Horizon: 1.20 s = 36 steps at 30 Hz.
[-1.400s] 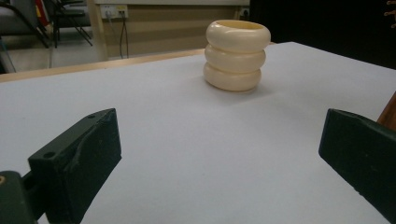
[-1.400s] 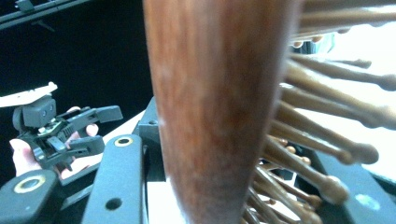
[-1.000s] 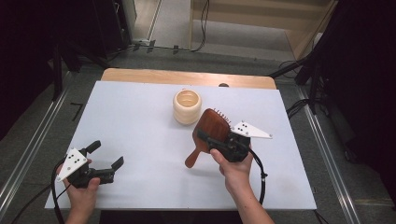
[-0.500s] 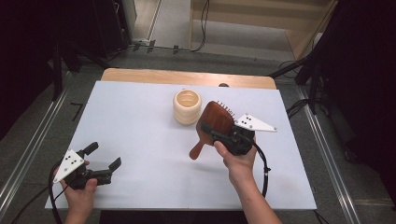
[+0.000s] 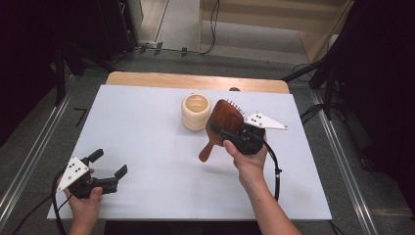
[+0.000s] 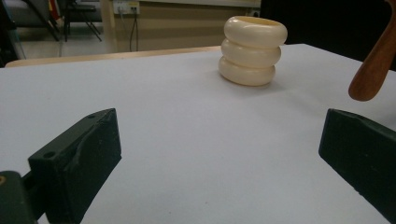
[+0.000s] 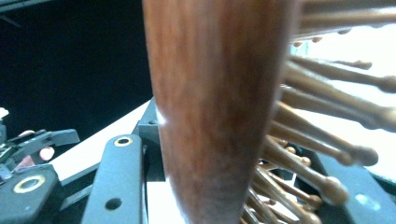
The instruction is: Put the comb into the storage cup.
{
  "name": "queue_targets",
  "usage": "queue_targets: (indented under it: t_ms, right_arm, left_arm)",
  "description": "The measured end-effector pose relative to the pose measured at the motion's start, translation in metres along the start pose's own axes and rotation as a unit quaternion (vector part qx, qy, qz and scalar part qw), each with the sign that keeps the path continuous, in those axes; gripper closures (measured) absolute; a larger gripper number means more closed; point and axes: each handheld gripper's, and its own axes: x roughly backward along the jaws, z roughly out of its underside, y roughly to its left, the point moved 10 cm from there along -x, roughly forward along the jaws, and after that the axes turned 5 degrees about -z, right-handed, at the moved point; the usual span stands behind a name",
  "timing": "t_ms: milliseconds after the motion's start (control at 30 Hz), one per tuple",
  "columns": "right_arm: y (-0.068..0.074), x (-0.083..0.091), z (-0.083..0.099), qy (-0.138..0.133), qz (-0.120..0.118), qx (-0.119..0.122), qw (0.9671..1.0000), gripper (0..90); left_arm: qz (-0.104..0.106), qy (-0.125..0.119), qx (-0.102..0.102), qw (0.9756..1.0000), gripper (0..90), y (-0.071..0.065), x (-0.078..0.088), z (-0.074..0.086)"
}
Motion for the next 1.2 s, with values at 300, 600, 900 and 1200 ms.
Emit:
queue_targets:
  t_ms: [300,600,900,1200]
  right_arm:
    - [-0.004,-0.006,-0.013,-0.004,0.008,0.006,0.9999,50.6]
    - [-0.009,-0.007,-0.029,-0.011,0.015,0.009,0.9998,50.5]
    - [-0.016,-0.011,-0.043,-0.016,0.022,0.009,0.9996,50.6]
    - [-0.020,-0.016,-0.054,-0.022,0.023,0.010,0.9994,50.5]
  left_arm:
    - [-0.001,0.001,-0.003,1.0000,0.0,0.000,-0.001,0.000]
    - [-0.001,0.001,-0.006,1.0000,0.0,-0.001,-0.001,0.000]
    - [0.000,0.002,-0.006,1.0000,0.0,-0.001,-0.001,0.000]
    - [0.001,0.003,-0.003,1.0000,0.0,-0.001,-0.002,0.001]
